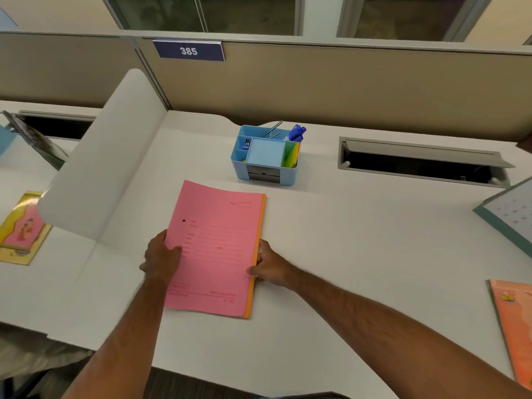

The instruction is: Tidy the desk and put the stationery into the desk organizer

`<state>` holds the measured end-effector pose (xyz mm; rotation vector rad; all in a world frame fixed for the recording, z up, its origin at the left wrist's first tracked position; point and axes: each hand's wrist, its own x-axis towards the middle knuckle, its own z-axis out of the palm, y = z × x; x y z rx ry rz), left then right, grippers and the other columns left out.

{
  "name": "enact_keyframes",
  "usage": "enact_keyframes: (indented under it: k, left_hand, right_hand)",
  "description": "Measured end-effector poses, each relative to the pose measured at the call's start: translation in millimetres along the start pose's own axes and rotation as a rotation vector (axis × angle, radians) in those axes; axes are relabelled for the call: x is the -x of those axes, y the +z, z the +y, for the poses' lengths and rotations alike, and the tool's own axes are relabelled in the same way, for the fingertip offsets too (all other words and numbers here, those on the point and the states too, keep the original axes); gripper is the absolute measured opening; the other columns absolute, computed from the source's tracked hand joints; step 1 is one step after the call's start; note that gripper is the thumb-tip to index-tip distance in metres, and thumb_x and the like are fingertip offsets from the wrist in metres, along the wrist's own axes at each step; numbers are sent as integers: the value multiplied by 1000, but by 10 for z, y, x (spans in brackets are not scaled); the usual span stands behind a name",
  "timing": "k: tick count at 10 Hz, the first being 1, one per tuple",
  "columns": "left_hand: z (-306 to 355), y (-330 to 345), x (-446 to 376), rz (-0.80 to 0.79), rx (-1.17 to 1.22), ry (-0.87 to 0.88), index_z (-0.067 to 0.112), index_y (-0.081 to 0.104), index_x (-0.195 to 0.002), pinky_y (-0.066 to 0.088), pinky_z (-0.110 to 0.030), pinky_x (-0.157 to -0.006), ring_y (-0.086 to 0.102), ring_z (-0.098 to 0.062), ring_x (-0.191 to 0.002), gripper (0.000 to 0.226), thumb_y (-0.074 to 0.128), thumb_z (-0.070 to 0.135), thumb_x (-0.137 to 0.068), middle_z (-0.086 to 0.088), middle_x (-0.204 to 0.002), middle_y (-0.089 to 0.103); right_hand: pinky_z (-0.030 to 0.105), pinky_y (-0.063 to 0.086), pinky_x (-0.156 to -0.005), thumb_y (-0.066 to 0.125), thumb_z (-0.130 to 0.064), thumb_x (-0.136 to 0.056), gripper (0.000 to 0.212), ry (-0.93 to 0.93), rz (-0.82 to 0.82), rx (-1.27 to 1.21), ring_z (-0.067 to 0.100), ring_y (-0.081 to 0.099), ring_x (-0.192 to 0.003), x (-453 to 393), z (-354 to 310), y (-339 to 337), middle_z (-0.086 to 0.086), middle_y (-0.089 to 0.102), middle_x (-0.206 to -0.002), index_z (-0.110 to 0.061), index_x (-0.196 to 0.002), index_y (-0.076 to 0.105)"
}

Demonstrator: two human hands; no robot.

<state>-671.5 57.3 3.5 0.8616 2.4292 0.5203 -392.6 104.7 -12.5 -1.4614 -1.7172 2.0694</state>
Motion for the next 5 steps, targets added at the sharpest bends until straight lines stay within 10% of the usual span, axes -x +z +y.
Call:
enact_keyframes:
  k: [2, 5]
  left_hand:
    - [-79, 7, -105, -12, -14, -35, 24, 57, -141, 38, -61, -107, 58, -41, -122, 49, 65, 13, -93, -11, -137, 60]
    - [-93, 81, -91, 64, -47, -17, 15, 46, -154, 32, -66, -115, 42, -42, -143, 76, 82, 29, -89, -13, -155, 49]
  right_hand:
    - [46, 57, -97, 66, -10, -92, 82, -40, 80, 198, 27, 66, -110, -131, -13, 86, 15, 62, -126, -18, -159, 19]
    - [44, 50, -107, 67, -36, -96, 105, 48, 128, 380, 28, 46, -139, -147, 51, 139, 14, 34, -155, -17, -163, -12]
